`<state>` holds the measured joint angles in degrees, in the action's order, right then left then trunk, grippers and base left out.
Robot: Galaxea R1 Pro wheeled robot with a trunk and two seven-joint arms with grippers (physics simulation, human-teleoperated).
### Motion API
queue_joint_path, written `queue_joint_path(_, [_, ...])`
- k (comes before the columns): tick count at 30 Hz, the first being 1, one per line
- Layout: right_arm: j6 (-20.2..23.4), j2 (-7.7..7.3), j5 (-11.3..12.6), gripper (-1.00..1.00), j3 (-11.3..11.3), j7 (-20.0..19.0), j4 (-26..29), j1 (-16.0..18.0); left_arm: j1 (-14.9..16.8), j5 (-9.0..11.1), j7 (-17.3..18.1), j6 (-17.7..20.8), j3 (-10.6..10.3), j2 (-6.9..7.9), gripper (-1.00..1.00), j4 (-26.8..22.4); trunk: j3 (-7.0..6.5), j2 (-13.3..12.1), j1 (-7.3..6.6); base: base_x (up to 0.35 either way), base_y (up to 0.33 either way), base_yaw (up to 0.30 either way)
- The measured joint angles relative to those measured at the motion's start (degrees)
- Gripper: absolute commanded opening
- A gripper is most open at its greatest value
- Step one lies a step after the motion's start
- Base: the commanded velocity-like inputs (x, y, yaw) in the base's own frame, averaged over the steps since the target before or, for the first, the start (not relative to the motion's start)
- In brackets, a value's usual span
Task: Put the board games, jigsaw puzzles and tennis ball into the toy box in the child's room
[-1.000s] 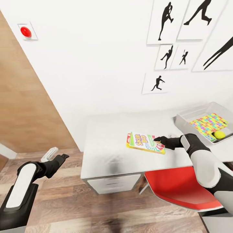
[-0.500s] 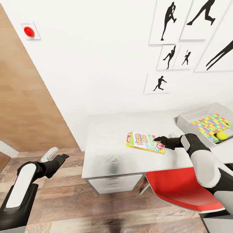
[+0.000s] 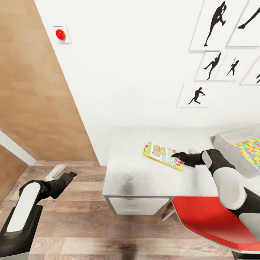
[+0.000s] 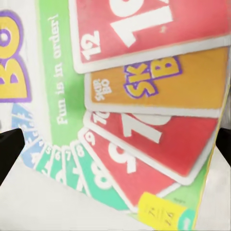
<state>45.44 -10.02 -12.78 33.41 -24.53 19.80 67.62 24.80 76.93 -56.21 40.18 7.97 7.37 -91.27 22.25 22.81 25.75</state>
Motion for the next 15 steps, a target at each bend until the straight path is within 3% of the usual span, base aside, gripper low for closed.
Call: queue_joint_path(15, [0.00,-0.14,-0.03,1.00,0.07,-0.01,0.00,0.00,0.00,0.00,-0.04,0.00,-0.07,-0.07,1.00,0.00,0.00,0.00,0.00,0.000,0.000,0.279])
